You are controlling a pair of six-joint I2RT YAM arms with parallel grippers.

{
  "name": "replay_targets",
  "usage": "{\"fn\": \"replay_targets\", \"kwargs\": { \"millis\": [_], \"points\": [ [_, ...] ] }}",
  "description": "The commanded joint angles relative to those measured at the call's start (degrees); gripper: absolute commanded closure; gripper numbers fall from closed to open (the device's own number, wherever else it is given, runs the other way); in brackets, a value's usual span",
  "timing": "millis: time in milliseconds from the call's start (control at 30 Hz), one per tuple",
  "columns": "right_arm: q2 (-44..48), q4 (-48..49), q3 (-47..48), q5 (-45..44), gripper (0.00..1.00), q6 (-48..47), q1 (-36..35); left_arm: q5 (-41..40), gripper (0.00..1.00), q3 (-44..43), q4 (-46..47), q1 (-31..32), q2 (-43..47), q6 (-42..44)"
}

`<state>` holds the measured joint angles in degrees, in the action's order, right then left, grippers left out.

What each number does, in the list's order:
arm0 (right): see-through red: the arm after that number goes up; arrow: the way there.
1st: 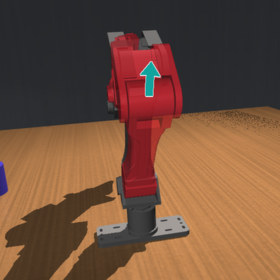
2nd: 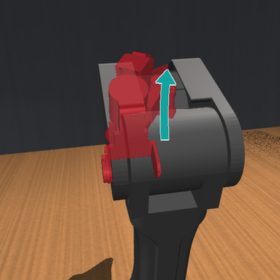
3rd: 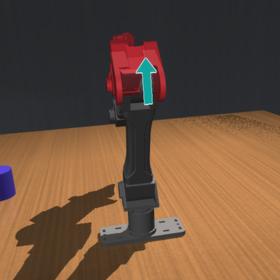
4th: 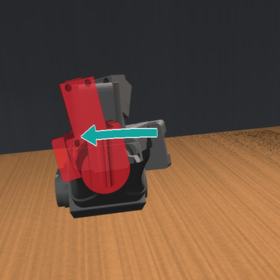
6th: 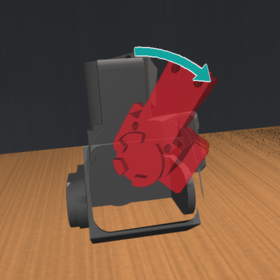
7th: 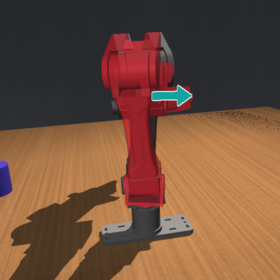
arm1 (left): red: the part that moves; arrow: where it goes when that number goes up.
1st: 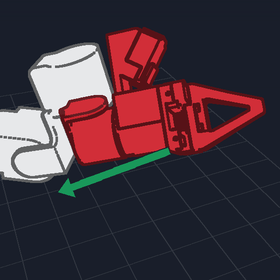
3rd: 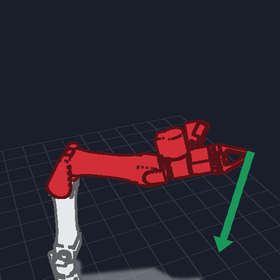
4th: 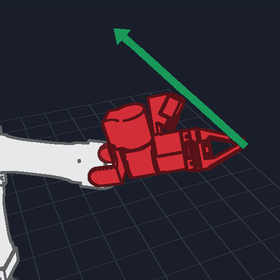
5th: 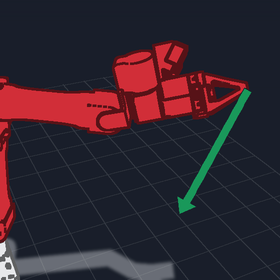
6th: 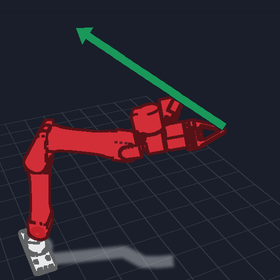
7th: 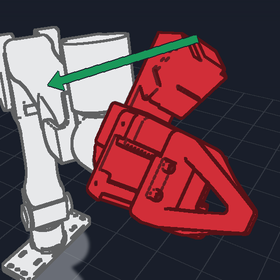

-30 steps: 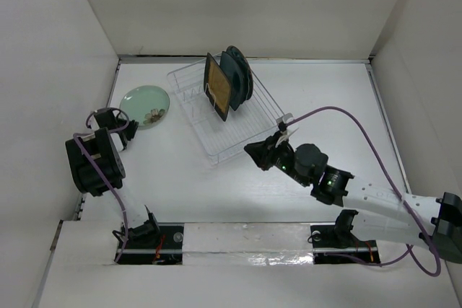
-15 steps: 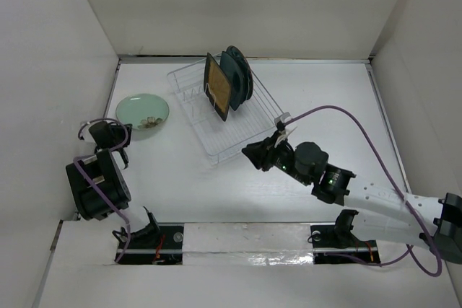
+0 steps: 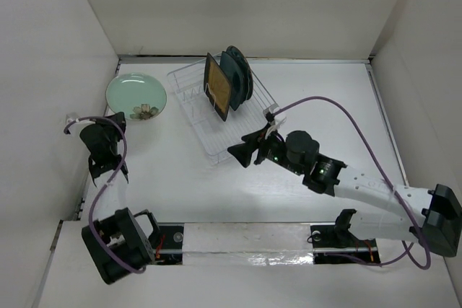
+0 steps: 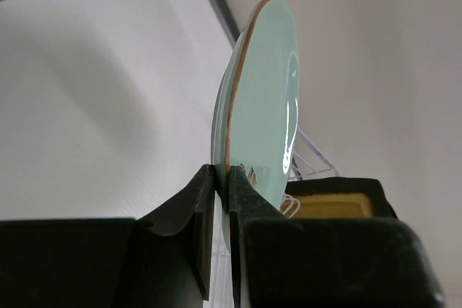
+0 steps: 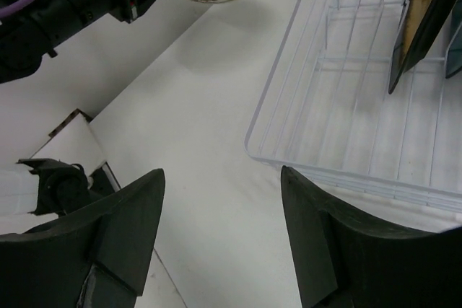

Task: Load the plates into the dish rack

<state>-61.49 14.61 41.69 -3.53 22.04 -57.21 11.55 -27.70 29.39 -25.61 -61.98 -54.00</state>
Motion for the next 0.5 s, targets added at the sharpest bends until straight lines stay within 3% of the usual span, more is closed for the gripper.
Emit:
{"fn": "replay_targets", "kwargs": {
  "millis": [0,233,467],
  "points": [
    [-3.2,3.7,5.5,3.5,0.25,1.1,1.9,1.3,1.00,-1.0,7.8,1.1,10.0,-0.2],
    [-14.1,6.7,15.3,10.3,0.02,4.3,5.3,4.5,1.00,-1.3,1.9,5.7,21.2,3.2],
    [-25.9,4.9,27.6,11.9,0.00,4.5,10.4,11.3,1.00,0.5,2.7,10.0,24.8,2.5]
  ]
}}
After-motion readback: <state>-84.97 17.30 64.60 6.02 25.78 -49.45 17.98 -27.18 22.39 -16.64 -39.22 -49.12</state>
